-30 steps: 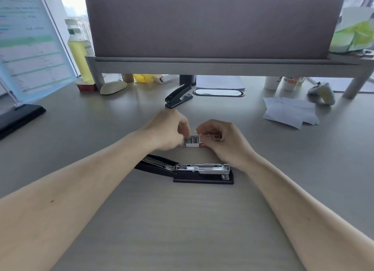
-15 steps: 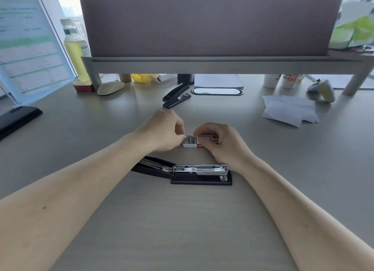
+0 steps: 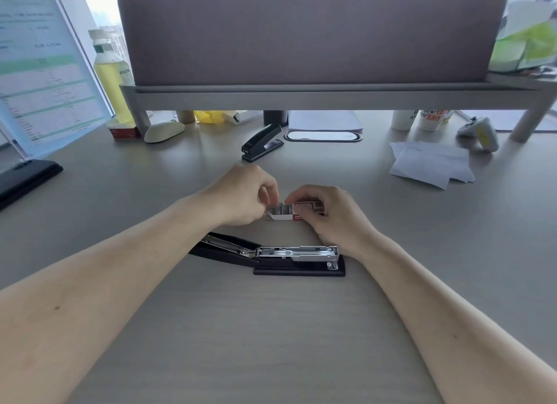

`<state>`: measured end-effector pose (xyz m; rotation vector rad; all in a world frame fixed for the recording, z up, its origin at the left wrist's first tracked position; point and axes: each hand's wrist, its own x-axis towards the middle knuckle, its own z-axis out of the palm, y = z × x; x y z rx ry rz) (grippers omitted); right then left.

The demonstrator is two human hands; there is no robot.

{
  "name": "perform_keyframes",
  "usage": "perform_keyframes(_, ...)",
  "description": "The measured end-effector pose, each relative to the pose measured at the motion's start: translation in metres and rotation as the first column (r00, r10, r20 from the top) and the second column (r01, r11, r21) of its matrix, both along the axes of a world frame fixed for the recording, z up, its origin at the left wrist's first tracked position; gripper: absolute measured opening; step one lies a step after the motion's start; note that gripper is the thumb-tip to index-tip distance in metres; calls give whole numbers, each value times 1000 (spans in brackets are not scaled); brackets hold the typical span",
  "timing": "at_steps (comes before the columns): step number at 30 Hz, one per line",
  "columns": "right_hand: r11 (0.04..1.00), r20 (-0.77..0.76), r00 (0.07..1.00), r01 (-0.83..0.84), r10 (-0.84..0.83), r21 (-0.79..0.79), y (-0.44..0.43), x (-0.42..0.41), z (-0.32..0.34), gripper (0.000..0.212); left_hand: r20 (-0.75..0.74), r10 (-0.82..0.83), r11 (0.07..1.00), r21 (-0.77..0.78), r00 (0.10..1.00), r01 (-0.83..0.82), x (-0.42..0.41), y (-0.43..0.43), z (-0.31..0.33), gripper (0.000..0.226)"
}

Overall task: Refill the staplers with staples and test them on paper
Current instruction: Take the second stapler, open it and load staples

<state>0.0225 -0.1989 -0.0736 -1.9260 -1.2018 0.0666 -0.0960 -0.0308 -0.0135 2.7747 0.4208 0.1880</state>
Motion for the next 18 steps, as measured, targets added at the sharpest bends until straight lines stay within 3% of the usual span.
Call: perform_keyframes(18, 1000, 35, 999, -7, 7, -7, 1, -4, 2, 22, -25, -105, 990, 91, 994, 107, 5, 9, -9, 21)
